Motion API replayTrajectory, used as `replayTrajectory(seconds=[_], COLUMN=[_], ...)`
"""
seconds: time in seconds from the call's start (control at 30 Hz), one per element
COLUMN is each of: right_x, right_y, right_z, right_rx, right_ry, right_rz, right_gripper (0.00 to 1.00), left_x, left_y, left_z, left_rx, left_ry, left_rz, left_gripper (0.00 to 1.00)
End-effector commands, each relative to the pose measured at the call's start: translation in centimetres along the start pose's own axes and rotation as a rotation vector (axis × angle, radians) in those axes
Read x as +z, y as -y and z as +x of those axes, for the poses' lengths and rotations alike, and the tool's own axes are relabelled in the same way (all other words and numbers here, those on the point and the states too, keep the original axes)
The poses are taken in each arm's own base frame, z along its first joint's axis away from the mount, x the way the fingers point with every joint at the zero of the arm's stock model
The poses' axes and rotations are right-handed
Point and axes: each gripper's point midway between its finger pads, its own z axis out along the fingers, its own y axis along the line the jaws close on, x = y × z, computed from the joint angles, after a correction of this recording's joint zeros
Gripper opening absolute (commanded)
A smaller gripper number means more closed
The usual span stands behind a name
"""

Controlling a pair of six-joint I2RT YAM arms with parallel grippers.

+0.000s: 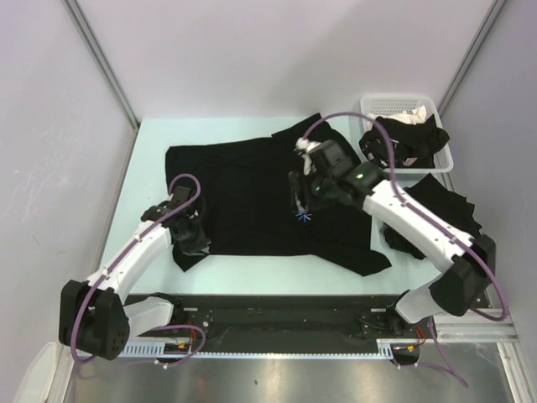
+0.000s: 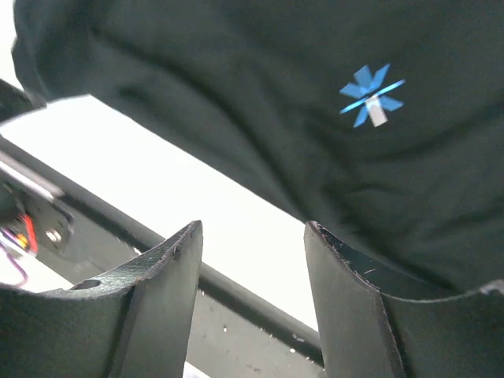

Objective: Fold and stack the t-shirts

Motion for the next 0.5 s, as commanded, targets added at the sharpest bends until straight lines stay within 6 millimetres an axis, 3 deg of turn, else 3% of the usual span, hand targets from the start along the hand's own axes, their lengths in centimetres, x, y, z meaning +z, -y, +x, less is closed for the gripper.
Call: replayTrajectory(seconds=[0.0, 0.1, 0.23, 0.47], right_x=[3.3, 5.0, 6.4, 5.9], right_y=[-2.0, -2.4, -0.9, 3.0], right_z=[3.1, 4.4, 5.2, 6.1], right_rx=[-0.056, -0.078, -0.106, -0.135], right_ry=[-0.067, -0.092, -0.112, -0.161], right_rz=[0.024, 0.049, 0.129, 0.266], right_gripper=[0.59, 0.6, 0.6, 0.61], left_x=[-1.1, -1.4, -1.9, -1.9], left_y=[1.9, 2.0, 2.2, 2.3], left_z=[-2.0, -2.2, -2.5, -2.7], left_rx=[0.0, 0.006, 0.016, 0.036], left_ry=[0.052, 0.057, 0.071, 0.071], left_rz=[0.055, 0.059, 0.066, 0.064], left_gripper=[0.2, 0.2, 0.2, 0.2])
